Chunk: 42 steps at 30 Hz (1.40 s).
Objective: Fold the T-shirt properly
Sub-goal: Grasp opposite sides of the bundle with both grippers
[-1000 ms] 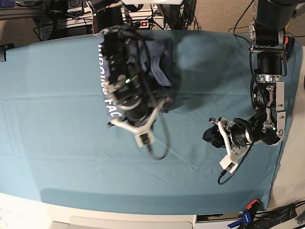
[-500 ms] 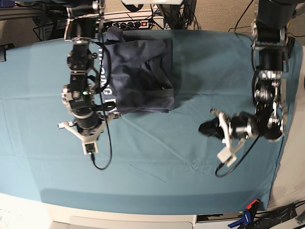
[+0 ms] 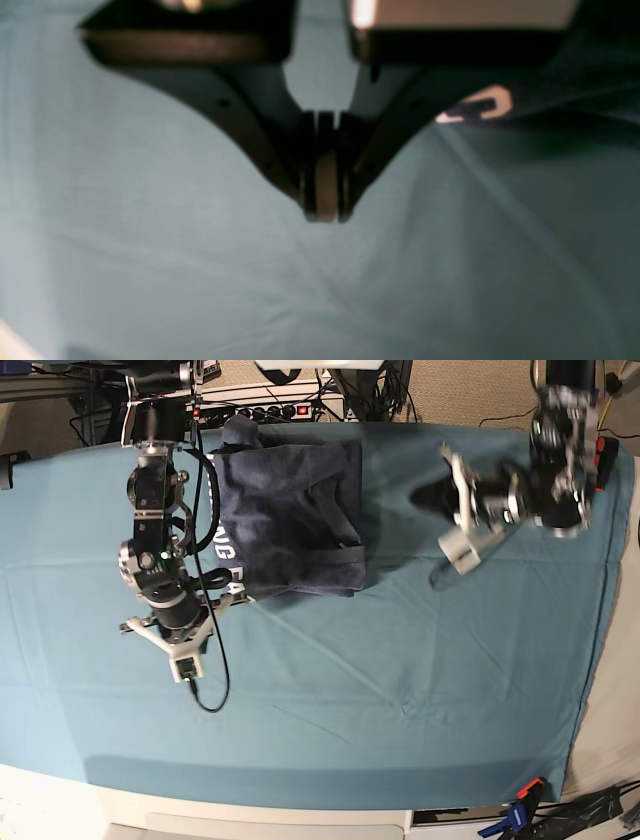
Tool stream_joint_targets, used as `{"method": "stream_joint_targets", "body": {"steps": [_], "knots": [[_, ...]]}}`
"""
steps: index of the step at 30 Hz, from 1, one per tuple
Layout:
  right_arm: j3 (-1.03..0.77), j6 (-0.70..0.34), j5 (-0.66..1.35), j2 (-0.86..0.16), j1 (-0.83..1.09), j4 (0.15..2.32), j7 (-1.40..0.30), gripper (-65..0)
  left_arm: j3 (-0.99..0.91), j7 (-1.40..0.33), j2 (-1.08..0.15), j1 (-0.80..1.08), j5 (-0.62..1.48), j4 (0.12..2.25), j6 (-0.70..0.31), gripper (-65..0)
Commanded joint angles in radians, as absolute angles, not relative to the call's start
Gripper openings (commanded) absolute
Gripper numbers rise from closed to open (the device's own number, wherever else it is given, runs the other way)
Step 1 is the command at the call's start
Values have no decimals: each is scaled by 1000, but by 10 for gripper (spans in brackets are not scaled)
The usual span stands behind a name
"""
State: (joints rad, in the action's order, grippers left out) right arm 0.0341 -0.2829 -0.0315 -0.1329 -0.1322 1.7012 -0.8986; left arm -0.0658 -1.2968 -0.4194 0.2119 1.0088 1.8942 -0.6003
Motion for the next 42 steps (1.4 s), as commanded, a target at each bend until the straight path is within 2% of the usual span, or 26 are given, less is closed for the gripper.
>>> {"method": "stream_joint_targets", "body": {"steps": [1,7,13,19,24,29,31,42], "knots": [[31,-298,-16,-138,-171,1680,-871,-650,-71,-1270,-426,242,1018,1947,-603,-650],[32,-395,68,-138,-296,1460,-857,-650,-71,-1238,-374,415,994,2092,-604,-650],[32,-476,143,-138,-384,1380,-866,-650,-57,-1172,-276,446,924,2098,-604,-650],[32,-509,152,-129,-387,1379,-892,-650,98,-1101,-227,447,766,2095,-603,-650],[33,-521,165,-128,-388,1379,-908,-650,250,-1046,-227,447,631,2095,-545,-650],[33,-521,165,-128,-387,1379,-927,-650,356,-951,-227,446,539,2090,-543,-650],[33,-521,166,-128,-387,1379,-948,-650,387,-908,-223,436,497,2090,-526,-650],[33,-537,169,-128,-342,1379,-959,-650,442,-946,-208,403,414,2017,-437,-650]]}}
